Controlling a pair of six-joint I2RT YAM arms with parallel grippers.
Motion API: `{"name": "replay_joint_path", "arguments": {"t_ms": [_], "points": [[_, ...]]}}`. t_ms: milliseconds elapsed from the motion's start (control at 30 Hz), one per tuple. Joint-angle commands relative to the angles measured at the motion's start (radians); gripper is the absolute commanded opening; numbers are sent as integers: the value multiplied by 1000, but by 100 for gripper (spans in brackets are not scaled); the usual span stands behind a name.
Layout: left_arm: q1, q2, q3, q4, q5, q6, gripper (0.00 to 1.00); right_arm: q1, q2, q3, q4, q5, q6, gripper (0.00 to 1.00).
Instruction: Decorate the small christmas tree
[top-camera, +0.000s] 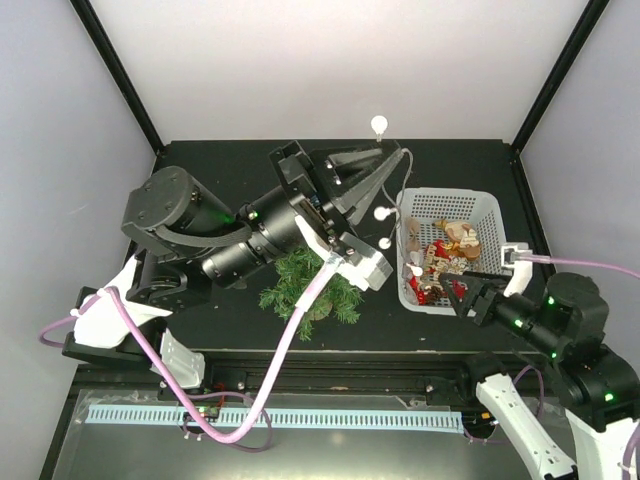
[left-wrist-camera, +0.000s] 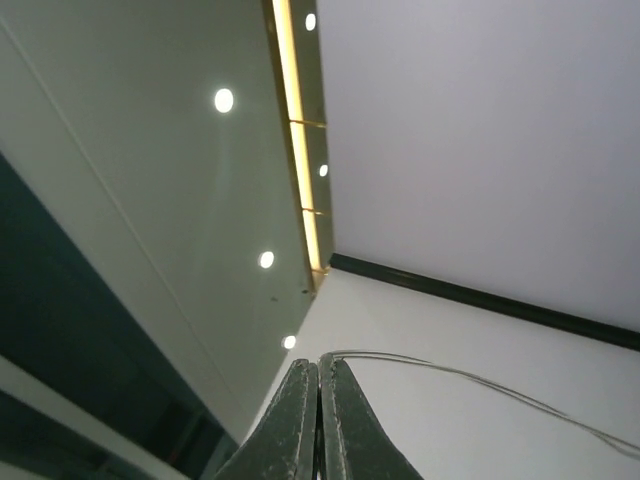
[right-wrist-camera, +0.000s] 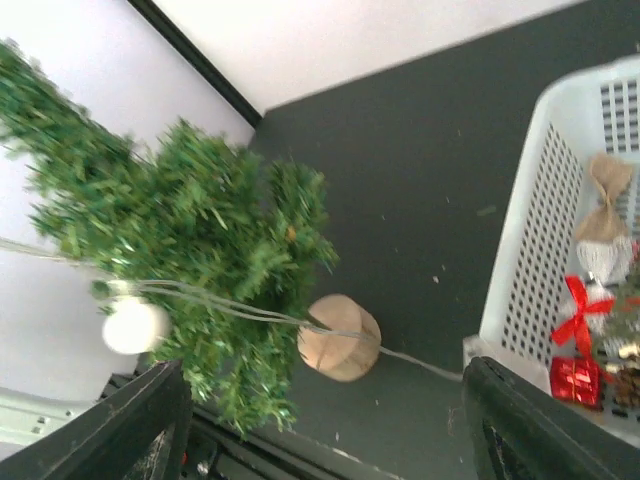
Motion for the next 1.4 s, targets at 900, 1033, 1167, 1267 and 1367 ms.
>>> {"name": "replay_joint_path", "arguments": {"t_ms": [900,1033,1167,1267,1367], "points": [[10,75,143,210,30,241,1,102,185,30,-124,125,-240,72],[33,85,143,207,40,207,2,183,133,-59,-116,166,-262,71],[54,96,143,205,57,187,2,230,108,-77,-103,152,-269,71],[66,100,143,194,68,168,2,240,93,-86,-91,138,-275,71],[75,104,143,179,74,146,2,240,97,-104,-57,93,-282,71]]}}
